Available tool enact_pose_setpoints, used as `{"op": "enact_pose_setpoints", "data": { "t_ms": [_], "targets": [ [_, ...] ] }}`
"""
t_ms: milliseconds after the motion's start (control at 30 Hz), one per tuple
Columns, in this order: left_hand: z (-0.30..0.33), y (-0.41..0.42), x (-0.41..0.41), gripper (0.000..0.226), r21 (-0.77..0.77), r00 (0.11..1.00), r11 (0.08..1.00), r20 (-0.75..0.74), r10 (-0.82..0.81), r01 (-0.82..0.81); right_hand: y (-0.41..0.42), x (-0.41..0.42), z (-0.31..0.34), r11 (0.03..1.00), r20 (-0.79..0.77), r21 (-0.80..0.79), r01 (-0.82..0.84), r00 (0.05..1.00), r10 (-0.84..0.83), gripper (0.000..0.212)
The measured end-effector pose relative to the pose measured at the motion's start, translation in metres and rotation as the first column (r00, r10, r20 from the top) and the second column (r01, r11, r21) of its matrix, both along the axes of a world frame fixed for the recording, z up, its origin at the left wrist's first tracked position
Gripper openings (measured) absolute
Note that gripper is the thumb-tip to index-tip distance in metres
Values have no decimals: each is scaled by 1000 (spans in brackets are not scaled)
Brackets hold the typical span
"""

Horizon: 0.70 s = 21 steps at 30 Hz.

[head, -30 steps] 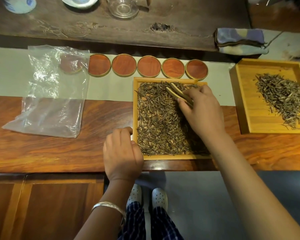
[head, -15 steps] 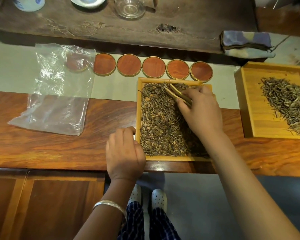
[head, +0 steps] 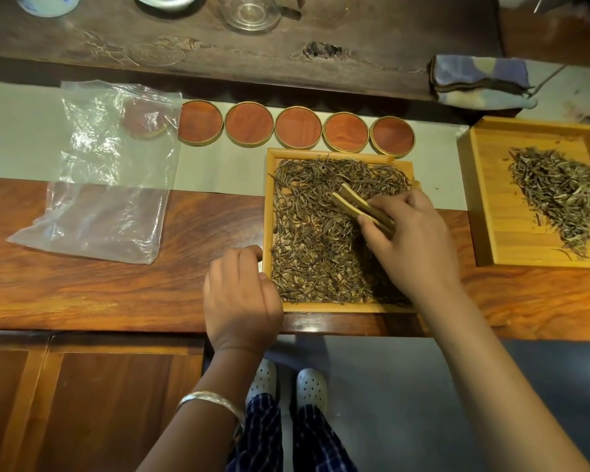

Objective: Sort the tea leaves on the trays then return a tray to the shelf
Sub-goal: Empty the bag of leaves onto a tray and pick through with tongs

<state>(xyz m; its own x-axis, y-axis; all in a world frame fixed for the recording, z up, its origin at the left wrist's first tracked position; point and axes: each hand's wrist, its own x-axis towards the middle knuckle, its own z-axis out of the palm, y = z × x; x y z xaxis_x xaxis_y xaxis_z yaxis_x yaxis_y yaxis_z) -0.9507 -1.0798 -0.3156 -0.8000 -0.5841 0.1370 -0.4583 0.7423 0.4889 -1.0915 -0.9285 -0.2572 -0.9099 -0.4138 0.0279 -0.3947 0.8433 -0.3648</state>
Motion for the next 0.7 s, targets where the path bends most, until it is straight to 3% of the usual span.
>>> {"op": "enact_pose_setpoints", "data": {
  "t_ms": [300, 467, 700],
  "targets": [
    [-4, -1, 1, 21, 24, 1000, 1000, -6, 1, -1, 4, 23, -1, 999, 25, -5, -44, 999, 44, 30],
    [-3, -1, 1, 18, 38, 1000, 999, -10, -9, 9, -9, 1, 2, 996, -28, -82, 29, 999, -31, 31],
    [-3, -2, 2, 14, 15, 999, 1000, -25, -21, 21, -41, -13, -2, 999, -16, 35, -4, 1000, 4, 32]
  ]
}}
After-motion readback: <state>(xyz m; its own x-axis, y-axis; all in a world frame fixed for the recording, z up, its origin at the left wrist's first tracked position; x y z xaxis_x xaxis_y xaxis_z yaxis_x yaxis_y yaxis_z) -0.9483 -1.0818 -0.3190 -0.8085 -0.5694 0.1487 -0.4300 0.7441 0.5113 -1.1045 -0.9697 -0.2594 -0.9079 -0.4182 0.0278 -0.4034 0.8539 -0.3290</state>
